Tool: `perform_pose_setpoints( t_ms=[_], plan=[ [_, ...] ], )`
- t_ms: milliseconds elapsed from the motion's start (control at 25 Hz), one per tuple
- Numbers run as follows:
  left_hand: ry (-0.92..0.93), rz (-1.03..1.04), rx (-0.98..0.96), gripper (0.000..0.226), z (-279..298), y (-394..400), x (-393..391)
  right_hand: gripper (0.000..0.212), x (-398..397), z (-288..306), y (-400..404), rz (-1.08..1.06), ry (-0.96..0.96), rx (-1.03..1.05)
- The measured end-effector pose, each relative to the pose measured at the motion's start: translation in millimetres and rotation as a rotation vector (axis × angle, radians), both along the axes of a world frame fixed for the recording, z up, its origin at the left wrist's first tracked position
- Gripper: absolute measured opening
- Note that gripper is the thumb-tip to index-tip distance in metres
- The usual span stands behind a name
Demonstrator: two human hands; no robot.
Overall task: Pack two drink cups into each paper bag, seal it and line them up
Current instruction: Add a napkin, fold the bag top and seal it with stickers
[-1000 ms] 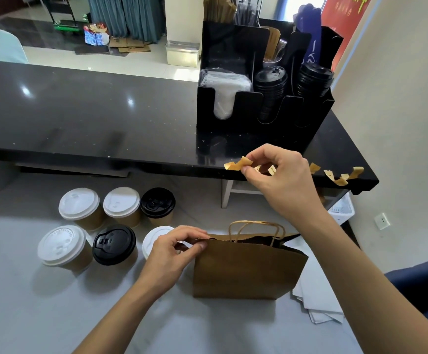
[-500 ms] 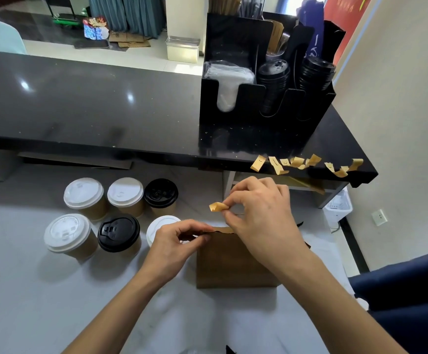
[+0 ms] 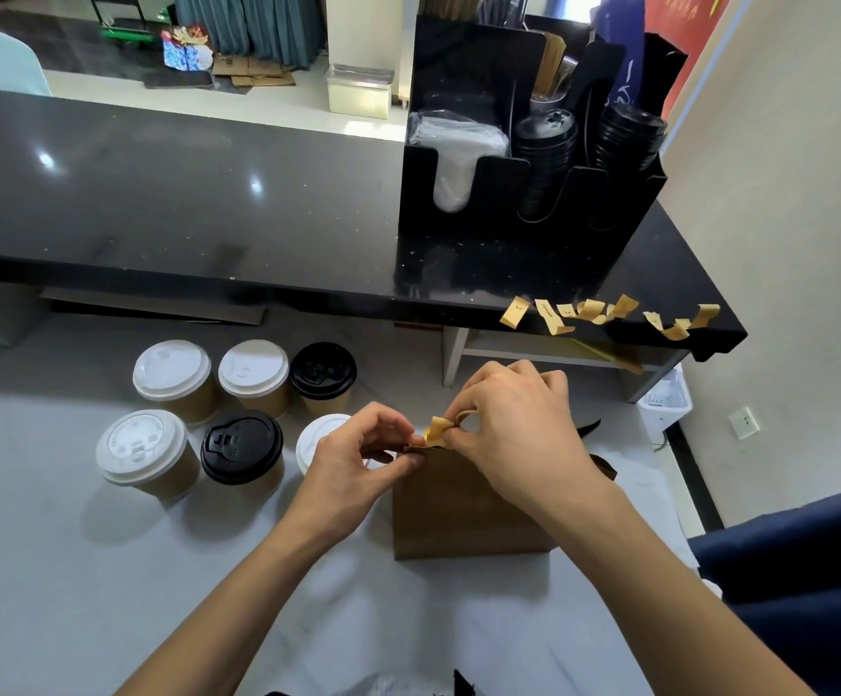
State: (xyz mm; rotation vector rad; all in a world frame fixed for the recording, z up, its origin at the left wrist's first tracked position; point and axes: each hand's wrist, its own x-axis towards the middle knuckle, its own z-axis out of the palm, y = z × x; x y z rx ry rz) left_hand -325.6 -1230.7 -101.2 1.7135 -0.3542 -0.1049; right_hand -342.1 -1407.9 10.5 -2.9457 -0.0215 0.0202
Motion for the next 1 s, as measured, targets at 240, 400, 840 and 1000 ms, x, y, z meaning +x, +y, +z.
perform_pose_setpoints(
  t_ms=[240, 400, 840, 1000],
  plan=[
    [-0.013, -0.026, 0.079, 0.036, -1.1, 1.5, -0.9, 0.024, -1.8, -2.6, -1.0, -0.011, 0.003, 0.034],
    [-0.062, -0.014, 0.155, 0.029, -2.4, 2.5, -0.1, 0.024, -1.7, -4.6, -1.8, -0.008, 0.029, 0.050],
    [-0.141, -0.011, 0.200, 0.025, -1.8, 1.8, 1.9, 0.018, -3.8, -9.7, -5.6, 0.026, 0.029, 0.082],
    [-0.246, -0.040, 0.295, 0.020, 2.5, 2.6, 2.6, 0.011, -5.5, -10.6, -5.6, 0.062, 0.025, 0.084]
  ],
)
